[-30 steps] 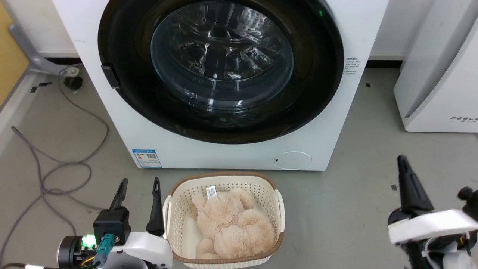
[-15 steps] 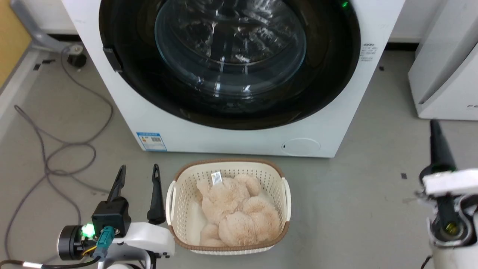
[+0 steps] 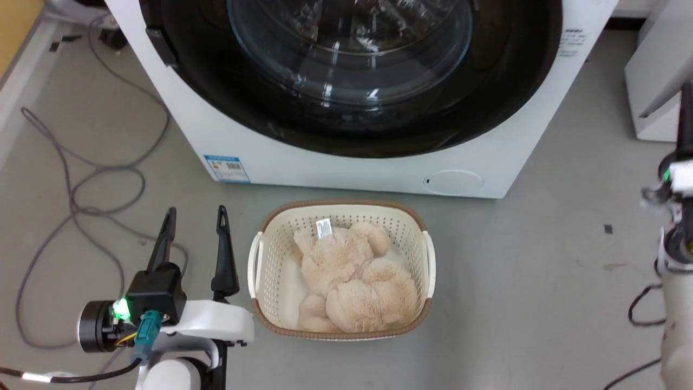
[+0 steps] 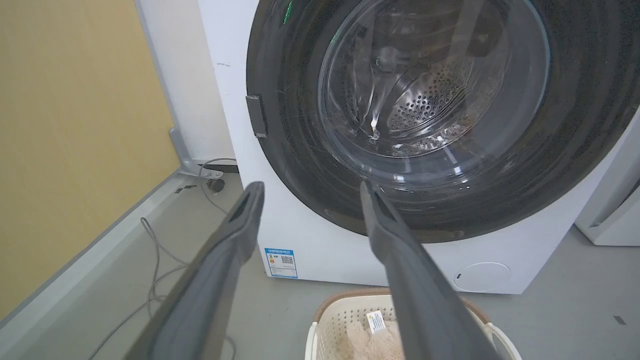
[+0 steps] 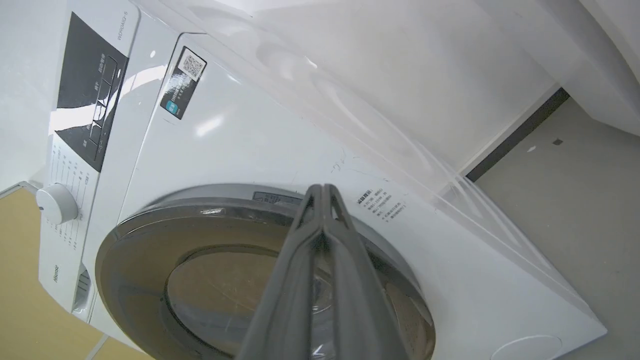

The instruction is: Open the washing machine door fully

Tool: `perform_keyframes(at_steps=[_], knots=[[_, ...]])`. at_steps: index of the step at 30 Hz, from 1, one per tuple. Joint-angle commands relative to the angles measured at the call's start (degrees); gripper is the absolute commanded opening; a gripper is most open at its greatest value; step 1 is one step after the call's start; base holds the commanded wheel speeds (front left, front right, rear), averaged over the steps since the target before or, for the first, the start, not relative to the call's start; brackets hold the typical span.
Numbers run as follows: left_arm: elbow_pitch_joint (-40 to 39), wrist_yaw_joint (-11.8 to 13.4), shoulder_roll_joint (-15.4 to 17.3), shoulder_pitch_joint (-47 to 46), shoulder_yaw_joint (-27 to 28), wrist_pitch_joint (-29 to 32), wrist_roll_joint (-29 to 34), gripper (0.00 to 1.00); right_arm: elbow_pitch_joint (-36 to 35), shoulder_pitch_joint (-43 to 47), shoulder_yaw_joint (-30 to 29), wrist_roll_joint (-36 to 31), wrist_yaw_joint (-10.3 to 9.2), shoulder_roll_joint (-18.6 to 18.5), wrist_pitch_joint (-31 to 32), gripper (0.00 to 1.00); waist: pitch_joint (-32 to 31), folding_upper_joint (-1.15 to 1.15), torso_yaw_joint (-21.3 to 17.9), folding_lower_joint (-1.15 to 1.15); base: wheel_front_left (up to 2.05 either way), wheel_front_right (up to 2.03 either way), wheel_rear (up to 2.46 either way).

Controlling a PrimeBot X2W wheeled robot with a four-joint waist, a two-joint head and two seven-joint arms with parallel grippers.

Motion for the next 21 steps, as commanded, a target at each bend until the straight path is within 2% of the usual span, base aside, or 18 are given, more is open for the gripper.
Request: perform_keyframes(at_steps=[1,9,21], knots=[[-0.36,0.51,0.04,-1.18,-0.15,-0.51,-0.31,1.0,1.72,-3.01,0.02,1.91,0.04,-1.01,-0.58,0.0,0.92,0.0,0.54,-0.01,0.0,0.0,0.0],[-0.89,1.57,0.04,-2.73,-0.61,-1.47,-0.64,1.0,8.54,-12.78,2.35,5.08,0.04,-3.63,-0.76,0.0,3.81,0.0,1.71,-0.01,0.0,0.0,0.0],[-1.3,3.29,0.04,-4.83,-1.69,-2.9,-1.42,1.0,17.55,-23.6,6.36,9.96,0.04,-4.98,0.71,0.0,7.33,0.0,3.56,-0.01,0.0,0.0,0.0]])
